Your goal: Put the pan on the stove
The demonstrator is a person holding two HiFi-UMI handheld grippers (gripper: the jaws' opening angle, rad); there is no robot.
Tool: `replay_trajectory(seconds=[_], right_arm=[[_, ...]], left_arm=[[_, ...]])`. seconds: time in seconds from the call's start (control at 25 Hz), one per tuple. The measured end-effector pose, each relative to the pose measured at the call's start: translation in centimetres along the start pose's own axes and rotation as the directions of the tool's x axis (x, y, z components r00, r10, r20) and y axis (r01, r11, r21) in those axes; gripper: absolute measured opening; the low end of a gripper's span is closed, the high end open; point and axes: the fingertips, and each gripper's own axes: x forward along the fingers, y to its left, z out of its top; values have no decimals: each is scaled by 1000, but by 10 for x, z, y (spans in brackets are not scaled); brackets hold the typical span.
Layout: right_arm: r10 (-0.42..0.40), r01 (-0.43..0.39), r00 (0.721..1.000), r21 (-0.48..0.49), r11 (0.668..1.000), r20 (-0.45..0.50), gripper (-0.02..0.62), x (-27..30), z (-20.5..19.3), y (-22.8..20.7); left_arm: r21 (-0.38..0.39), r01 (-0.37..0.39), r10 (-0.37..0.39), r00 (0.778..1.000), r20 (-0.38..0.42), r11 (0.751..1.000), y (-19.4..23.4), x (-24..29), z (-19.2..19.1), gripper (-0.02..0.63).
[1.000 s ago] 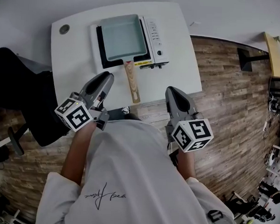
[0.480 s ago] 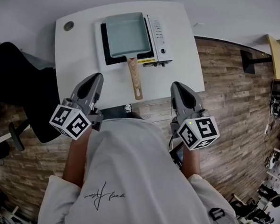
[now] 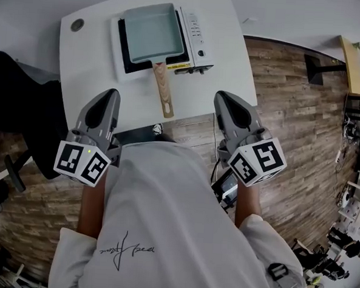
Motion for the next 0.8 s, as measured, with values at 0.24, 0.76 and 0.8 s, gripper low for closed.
replay_trajectory(seconds=[0.24,0.76,0.8], right_arm=[[49,-49,999,-30,998,-9,-5,-2,5,7],[74,-78,995,-72,994,-67,-5,-2,-7,12],[73,-78,995,-73,994,-71,-5,-3,-8,12]], left_arm=[[-17,-1,2,1000,12,1000,-4,1,0,54],[-59,-87,84,995,-45,995,10,-1,-22,21],[-58,-81,78,996,-47,995,8,0,-24,21]])
